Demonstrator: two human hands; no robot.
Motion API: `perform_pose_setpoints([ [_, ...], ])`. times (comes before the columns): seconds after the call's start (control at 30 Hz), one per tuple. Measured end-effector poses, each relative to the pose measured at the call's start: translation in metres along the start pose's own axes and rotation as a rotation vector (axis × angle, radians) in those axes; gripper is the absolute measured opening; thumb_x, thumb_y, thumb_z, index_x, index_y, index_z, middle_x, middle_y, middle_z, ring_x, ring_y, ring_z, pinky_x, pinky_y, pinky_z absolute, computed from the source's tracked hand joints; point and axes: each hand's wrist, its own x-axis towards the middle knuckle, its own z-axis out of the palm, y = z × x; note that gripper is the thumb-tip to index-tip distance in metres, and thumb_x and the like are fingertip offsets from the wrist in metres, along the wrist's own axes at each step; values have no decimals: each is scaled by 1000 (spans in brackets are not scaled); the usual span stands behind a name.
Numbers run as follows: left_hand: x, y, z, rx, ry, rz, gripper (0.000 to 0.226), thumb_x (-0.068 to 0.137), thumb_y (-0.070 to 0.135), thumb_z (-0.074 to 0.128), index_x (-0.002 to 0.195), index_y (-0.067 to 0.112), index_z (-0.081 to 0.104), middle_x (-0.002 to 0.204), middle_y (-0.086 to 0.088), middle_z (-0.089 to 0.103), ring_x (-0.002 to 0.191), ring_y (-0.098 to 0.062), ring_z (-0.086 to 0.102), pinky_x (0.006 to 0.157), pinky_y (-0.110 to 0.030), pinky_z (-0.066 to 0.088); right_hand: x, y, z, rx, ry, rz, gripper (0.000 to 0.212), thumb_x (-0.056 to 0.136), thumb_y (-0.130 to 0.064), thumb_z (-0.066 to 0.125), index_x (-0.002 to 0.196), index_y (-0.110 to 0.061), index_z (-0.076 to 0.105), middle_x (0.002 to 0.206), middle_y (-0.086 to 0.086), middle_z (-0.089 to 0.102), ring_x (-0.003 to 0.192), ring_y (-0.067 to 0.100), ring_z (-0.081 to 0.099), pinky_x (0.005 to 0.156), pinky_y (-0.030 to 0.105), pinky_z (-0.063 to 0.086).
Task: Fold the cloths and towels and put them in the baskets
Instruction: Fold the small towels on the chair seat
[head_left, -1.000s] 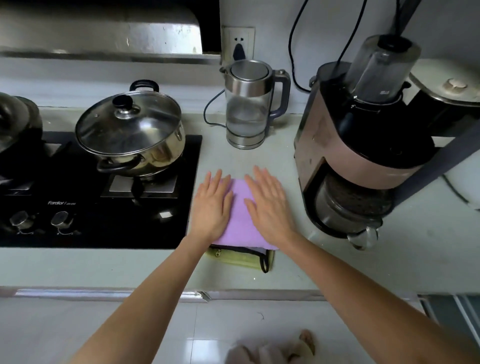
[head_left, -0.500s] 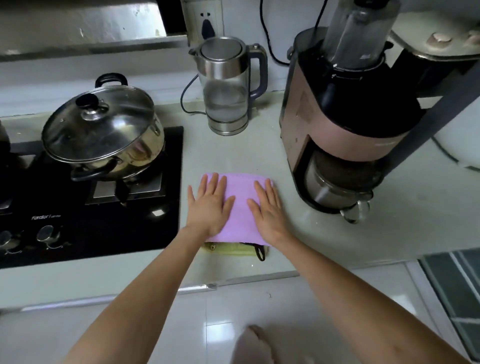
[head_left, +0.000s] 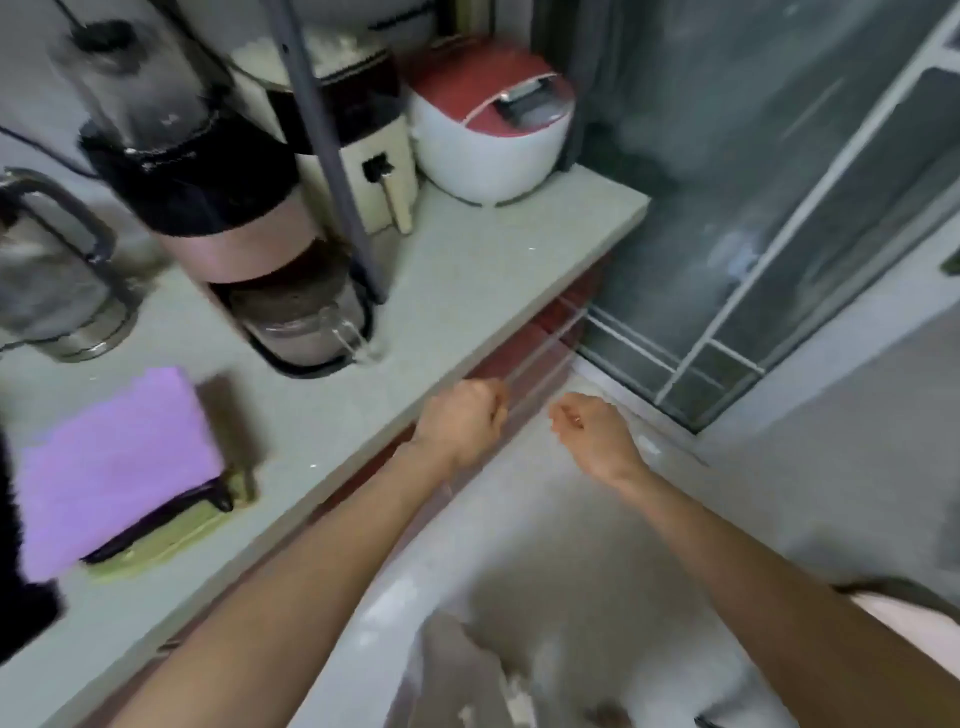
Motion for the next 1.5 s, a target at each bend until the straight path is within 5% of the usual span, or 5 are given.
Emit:
perform_pose_setpoints([
  [0.3, 2, 315, 143, 133, -331, 515, 26, 94, 29, 43, 113, 20, 57, 112, -5, 66, 102, -30, 60, 83, -34, 48, -222, 258, -184, 46, 423, 615, 16, 97, -17, 45, 89, -11, 57, 93, 17, 64, 88, 32, 59, 80, 38, 46],
  [0.6, -23, 511, 259, 378, -655, 955, 27, 98, 33, 41, 117, 17, 53, 120, -4, 59, 105, -23, 57, 82, -28, 40, -407, 393, -203, 59, 541, 1181, 23, 99, -15, 35, 100, -8, 57, 73, 3, 47, 91, 27, 58, 70, 27, 38],
  [0.9, 39, 628, 368, 714, -778, 1301, 36, 100, 30, 37, 131, 14, 44, 129, -8, 51, 114, -26, 53, 91, -35, 43, -415, 485, -186, 311, 687, 1463, 24, 94, -24, 51, 111, -8, 58, 108, 10, 65, 104, 28, 58, 80, 29, 41],
  [1.2, 93, 680, 501, 837, -719, 1740, 40, 95, 19, 44, 135, 13, 40, 143, -10, 35, 128, -29, 38, 95, -40, 41, -358, 568, -142, 367, 485, 1621, 33, 94, -23, 52, 124, -11, 46, 119, 9, 51, 110, 27, 53, 87, 36, 46],
  [1.5, 76, 659, 606, 415, -762, 2028, 51, 55, 11, 87, 103, 9, 69, 103, -10, 68, 88, -29, 68, 54, -31, 56, -329, 636, -41, 134, 336, 1684, 48, 86, -12, 54, 132, -13, 40, 125, 9, 46, 109, 28, 48, 82, 36, 44],
])
